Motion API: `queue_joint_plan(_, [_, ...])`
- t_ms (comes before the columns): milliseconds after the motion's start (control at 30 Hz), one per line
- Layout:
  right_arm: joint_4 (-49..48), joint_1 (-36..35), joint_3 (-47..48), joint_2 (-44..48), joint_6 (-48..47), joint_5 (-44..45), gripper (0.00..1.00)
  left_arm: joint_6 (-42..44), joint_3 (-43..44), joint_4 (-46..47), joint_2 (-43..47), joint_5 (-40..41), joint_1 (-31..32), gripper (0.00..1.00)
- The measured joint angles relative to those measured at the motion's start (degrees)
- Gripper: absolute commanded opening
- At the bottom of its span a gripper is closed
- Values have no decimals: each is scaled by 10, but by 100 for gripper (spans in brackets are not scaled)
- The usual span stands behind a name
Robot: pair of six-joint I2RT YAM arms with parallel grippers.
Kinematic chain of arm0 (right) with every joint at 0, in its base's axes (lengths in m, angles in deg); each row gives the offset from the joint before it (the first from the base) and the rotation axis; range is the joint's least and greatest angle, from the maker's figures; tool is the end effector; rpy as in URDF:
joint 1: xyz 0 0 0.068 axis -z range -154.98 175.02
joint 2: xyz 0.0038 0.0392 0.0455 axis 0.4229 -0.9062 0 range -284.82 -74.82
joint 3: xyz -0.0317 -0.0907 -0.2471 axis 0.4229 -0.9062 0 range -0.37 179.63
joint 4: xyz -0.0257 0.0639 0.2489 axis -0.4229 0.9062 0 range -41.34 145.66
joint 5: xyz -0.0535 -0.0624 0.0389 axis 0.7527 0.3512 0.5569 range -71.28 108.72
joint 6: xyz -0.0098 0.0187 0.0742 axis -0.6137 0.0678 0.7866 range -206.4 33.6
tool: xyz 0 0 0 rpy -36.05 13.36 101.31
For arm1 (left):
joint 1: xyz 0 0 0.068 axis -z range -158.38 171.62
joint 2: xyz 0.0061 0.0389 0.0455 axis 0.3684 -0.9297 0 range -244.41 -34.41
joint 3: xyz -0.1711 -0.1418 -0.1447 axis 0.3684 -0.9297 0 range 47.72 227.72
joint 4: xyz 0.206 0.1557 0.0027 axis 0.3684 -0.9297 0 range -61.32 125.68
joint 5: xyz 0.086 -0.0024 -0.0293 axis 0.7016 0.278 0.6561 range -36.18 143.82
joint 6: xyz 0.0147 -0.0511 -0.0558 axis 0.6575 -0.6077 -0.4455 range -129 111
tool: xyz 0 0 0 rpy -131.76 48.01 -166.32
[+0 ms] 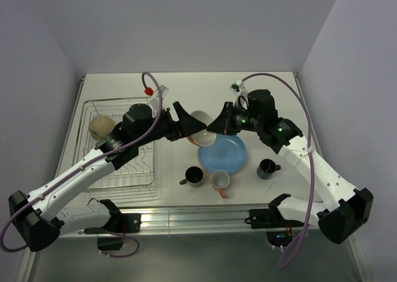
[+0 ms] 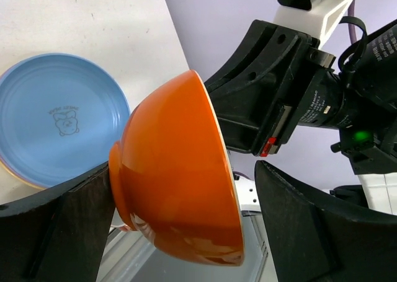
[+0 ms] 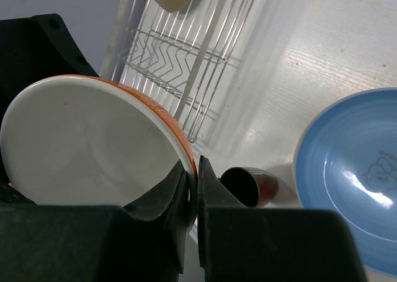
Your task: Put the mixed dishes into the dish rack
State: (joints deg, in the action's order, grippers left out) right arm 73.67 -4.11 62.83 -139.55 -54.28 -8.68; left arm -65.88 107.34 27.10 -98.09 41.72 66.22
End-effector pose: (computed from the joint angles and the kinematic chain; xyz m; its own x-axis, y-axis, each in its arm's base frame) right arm 0.2231 0.1589 0.3395 -0.7516 0.1216 -0.6483 -0.4630 0.6028 0.6498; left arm 0.1943 -0.2109 0.3554 -0.7822 -0.3787 -0.4947 0.3242 0.4306 -0.8423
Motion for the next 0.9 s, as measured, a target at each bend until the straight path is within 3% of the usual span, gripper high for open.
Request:
queue_joint_plan(100, [-5, -1, 0, 0, 0, -3, 0, 0, 0, -3, 3, 1, 0, 86])
queue_joint_plan(233, [-6, -2, 0, 0, 0, -3, 0, -4, -1, -9, 3, 7, -1, 70])
queue_joint_plan(333, [-9, -2, 0, 1, -7, 2, 0, -14, -3, -19, 3, 16, -2, 46])
queue_joint_plan(400, [-9, -3, 0, 1, -13, 8, 0, -17, -3, -23, 2, 19, -3, 21])
queue_joint_plan(467, [-9, -3, 0, 1, -15, 9, 18, -17, -3, -23, 2, 20, -3, 0])
queue_joint_plan(500, [-9, -3, 0, 1, -15, 9, 34, -17, -3, -23, 2, 20, -3, 0])
queue_joint_plan(567, [-10, -3, 0, 1, -13, 11, 47, -17, -3, -25, 2, 21, -2, 0])
queue_joint_plan(600, [-9, -3, 0, 1, -14, 13, 65, -16, -3, -28, 2, 21, 0, 0])
queue_joint_plan(700, [-6, -4, 0, 1, -14, 26, 99, -10, 0, -44, 2, 35, 3, 0])
queue_joint_plan(900, [8, -4, 0, 10, -20, 65, 100, 5, 28, -125, 10, 94, 2, 0])
